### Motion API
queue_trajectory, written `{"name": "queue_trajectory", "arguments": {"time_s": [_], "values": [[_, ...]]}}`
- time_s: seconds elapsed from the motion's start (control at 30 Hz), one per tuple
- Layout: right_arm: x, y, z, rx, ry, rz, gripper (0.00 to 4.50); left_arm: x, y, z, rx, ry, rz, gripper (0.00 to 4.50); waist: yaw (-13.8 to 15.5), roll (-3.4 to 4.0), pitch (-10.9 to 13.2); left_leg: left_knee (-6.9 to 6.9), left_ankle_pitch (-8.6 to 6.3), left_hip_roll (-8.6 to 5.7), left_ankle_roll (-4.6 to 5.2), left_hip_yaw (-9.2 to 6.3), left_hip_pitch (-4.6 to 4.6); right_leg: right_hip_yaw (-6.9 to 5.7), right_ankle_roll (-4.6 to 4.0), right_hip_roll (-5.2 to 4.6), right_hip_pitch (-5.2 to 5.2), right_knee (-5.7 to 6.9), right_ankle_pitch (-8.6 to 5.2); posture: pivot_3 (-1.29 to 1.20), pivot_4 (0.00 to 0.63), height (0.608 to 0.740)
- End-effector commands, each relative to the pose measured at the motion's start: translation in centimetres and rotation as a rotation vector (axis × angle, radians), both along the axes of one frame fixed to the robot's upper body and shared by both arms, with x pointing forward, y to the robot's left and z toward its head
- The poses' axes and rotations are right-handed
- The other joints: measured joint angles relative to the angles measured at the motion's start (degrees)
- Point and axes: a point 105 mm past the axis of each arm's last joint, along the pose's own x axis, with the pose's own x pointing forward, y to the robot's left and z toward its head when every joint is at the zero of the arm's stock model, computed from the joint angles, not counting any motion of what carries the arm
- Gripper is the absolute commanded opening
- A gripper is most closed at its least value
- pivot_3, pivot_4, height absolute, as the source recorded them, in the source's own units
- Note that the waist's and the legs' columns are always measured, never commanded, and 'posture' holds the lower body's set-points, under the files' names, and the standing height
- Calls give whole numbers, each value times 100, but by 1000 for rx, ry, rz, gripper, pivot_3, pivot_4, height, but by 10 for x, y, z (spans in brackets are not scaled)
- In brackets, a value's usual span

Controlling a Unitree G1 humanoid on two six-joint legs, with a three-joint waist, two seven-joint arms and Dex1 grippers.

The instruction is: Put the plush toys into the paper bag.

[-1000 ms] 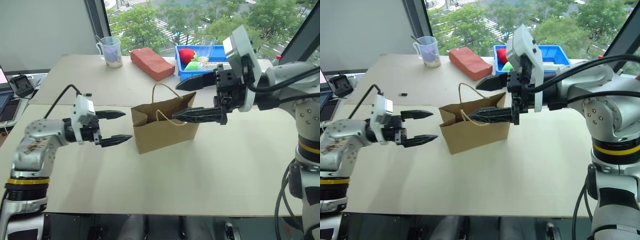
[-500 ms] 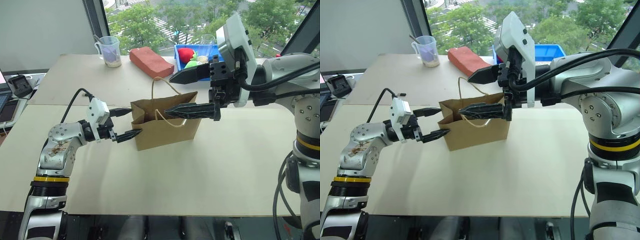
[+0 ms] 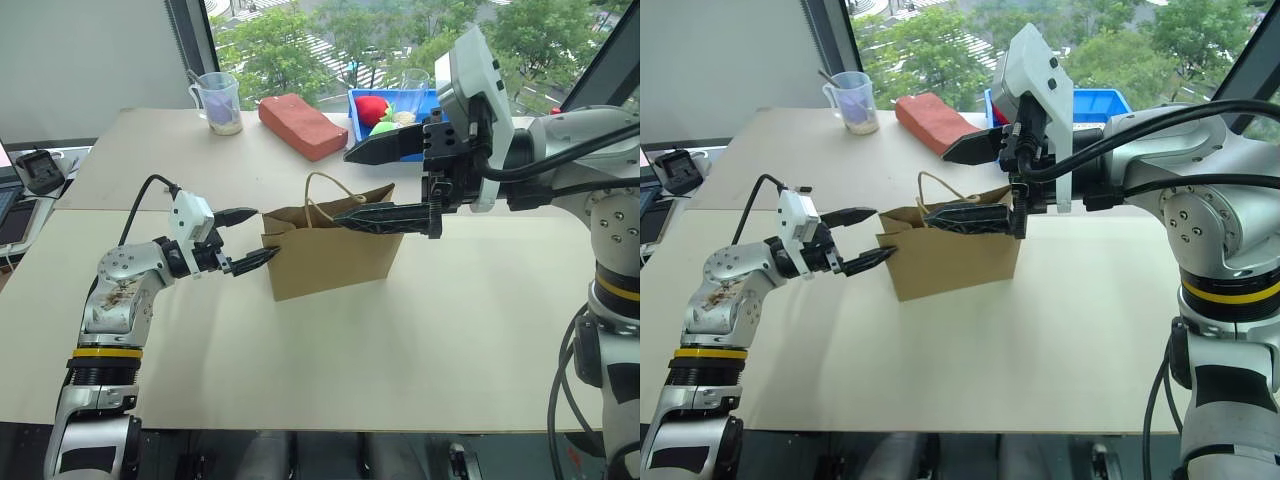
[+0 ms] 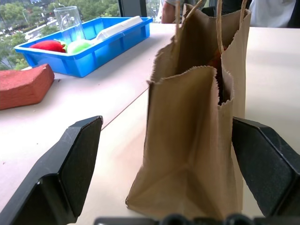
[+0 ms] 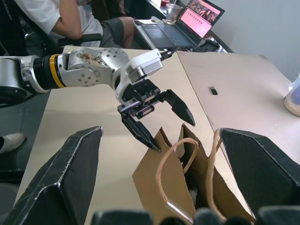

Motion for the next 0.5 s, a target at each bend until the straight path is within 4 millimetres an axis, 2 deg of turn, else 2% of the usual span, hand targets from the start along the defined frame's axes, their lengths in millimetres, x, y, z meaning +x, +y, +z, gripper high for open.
{"name": "queue_trajectory", "arguments": {"time_s": [0.03, 0.23, 0.4, 0.5], "values": [[-3, -2, 8, 13, -50, -4, 4448, -2, -13, 7, 0, -20, -79, 4500, 0, 0, 0, 0, 0, 0, 0, 0, 0, 0, 0, 0, 0, 0, 0, 0, 150, 740], [-4, 3, 7, -2, -59, 22, 4448, -2, -37, -3, 39, 18, -193, 4500, 1, 0, 0, 1, 0, -1, 0, 1, -2, -1, 0, 0, 2, 0, 0, 0, 150, 740], [-12, 13, 10, 7, -63, 68, 4448, 3, -42, -14, 52, 38, -206, 4500, -28, 0, 0, 1, 0, 0, 0, 0, -1, -1, 0, 4, 0, 3, 0, 0, 150, 740], [-12, 13, 11, 8, -62, 67, 4500, 2, -44, -13, 38, 43, -220, 3693, -26, 0, 0, 1, 0, 0, 1, 0, -2, -1, 0, 4, 0, 6, 0, 0, 150, 740]]}}
